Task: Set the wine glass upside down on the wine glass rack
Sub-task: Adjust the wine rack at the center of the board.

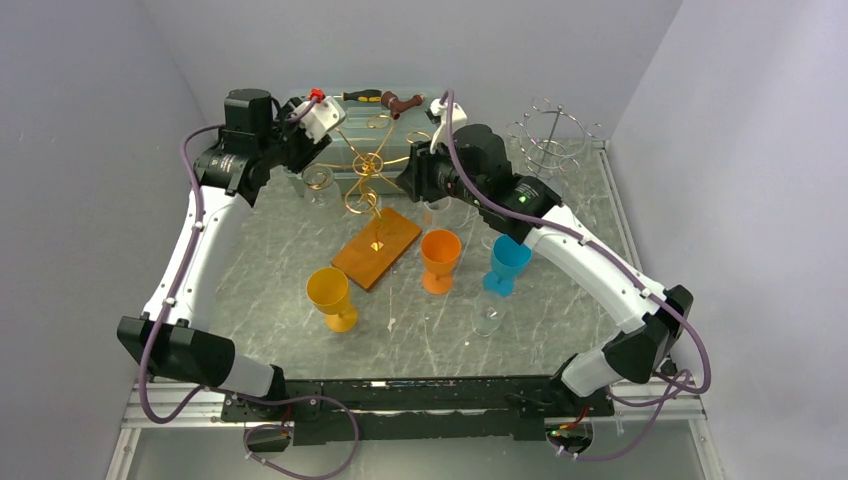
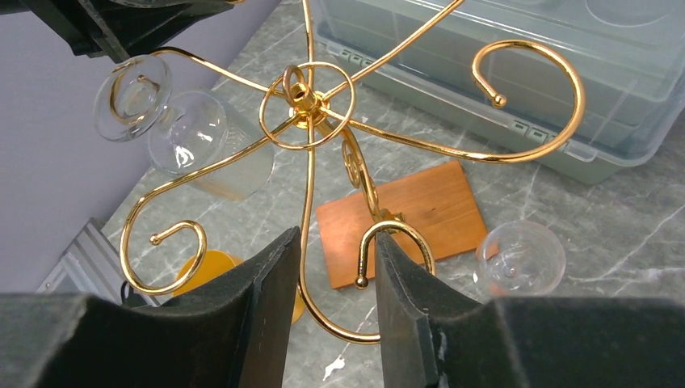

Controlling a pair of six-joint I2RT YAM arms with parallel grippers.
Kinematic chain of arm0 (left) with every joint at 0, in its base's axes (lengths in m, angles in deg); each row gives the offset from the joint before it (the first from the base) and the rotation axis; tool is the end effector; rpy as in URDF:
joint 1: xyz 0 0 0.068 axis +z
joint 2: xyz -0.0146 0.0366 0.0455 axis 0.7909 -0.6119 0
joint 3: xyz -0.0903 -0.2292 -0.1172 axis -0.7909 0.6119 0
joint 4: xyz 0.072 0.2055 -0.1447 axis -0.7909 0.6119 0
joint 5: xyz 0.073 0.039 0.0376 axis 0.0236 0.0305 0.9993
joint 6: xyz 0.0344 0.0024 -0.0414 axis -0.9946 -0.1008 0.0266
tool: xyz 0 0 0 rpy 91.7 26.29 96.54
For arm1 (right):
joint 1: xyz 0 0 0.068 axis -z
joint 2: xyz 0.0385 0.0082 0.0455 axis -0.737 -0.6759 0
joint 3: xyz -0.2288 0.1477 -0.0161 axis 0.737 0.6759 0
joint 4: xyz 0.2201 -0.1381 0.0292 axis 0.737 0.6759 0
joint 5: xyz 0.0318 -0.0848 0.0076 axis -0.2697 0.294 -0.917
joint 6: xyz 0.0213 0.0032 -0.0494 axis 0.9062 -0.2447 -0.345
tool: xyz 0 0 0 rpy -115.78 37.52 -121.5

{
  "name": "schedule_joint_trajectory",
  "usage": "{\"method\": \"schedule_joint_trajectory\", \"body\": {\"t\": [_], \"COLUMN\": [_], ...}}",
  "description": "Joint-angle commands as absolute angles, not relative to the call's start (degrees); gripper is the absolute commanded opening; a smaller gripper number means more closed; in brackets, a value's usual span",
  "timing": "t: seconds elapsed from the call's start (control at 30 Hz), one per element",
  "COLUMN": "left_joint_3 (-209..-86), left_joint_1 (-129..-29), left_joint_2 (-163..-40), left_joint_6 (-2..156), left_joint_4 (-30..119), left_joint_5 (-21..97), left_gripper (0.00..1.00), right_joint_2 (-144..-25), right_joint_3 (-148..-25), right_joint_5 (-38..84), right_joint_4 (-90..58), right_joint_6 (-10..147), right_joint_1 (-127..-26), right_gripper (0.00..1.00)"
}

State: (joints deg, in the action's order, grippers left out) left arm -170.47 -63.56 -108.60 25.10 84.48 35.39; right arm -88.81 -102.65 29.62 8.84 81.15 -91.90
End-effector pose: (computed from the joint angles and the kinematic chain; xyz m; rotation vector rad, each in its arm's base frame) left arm 0.3010 -0.0669 0.4433 0.9774 1.7424 0.1311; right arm 0.2415 0.2373 0.4301 -0.4350 1.9191 0.7553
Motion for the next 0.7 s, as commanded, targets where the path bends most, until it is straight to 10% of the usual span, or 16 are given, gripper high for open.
{"method": "schedule_joint_trajectory", "body": {"t": [0.0,0.67], "left_joint_3": [-172.63,-176.87], "left_joint_1": [-63.35,-63.52], "left_joint_2": [-108.06,-105.56], "left_joint_6": [23.36,24.74], "left_joint_4": [77.89,80.86], "left_joint_5": [33.53,30.41], "left_gripper": [0.53,0.75], "right_joint_2": [-93.30,-91.00], "right_joint_3": [-103.34,-105.79], "right_joint_5": [23.11,24.89], "right_joint_4": [11.74,14.45], "right_joint_6": [83.94,82.68], "right_joint_1": [-94.07,-93.75], "right_gripper": [0.41,0.61]}}
